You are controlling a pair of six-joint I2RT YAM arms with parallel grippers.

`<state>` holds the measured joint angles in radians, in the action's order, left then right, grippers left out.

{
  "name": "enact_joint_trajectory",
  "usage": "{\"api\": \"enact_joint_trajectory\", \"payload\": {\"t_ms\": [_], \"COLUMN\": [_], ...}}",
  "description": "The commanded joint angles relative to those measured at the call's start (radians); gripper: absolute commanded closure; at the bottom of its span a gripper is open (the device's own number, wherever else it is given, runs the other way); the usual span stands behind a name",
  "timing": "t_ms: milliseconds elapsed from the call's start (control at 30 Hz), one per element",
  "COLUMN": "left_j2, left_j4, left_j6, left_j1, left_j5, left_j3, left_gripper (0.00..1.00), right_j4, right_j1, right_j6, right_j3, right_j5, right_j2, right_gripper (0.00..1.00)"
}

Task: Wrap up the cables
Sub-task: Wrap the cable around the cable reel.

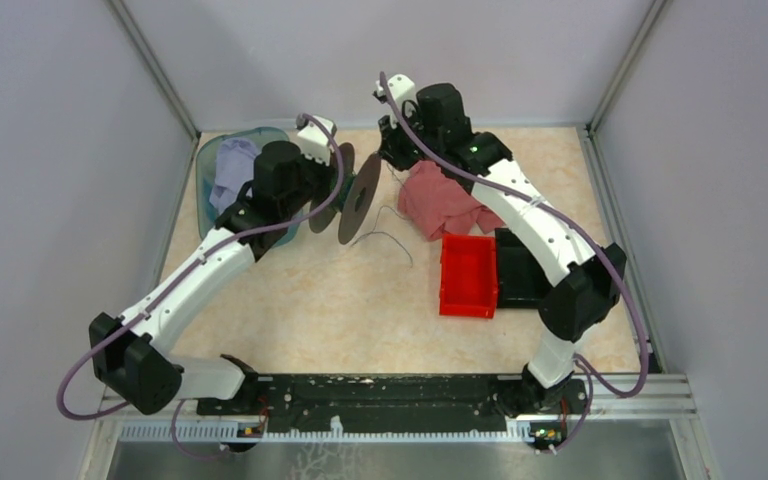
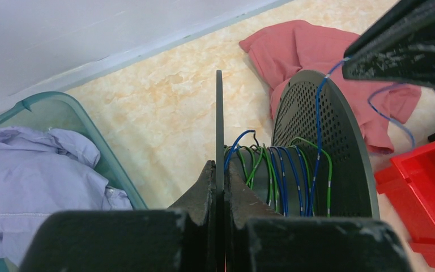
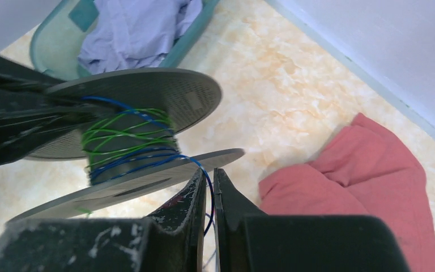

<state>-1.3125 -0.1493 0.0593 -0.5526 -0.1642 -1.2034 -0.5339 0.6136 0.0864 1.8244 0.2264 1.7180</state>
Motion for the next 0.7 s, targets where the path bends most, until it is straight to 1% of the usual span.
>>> {"api": "enact_joint_trajectory", "payload": {"t_ms": [0, 333, 667], "left_j2": [0.046, 0.053, 0.066], "left_j4": [0.018, -0.010, -0.032], "left_j6": [-0.011, -0.038, -0.060], "left_j1": [0.005, 0.011, 0.039], "left_j5": [0.033, 0.060, 0.113], "left_j3": [-0.019, -0.048, -0.069], "left_gripper": [1.00, 1.00, 1.00], "right_j4": [0.080, 0.134, 0.130], "right_j1": [-0.038, -0.085, -0.154], "right_j6": [0.008, -0.026, -0.004], "right_j3": [-0.023, -0.140, -0.151], "right_j5": [-0.048, 0.022, 0.052], "right_j2": [-0.005, -0.003, 0.042], "right_gripper": [0.90, 0.90, 0.82]}}
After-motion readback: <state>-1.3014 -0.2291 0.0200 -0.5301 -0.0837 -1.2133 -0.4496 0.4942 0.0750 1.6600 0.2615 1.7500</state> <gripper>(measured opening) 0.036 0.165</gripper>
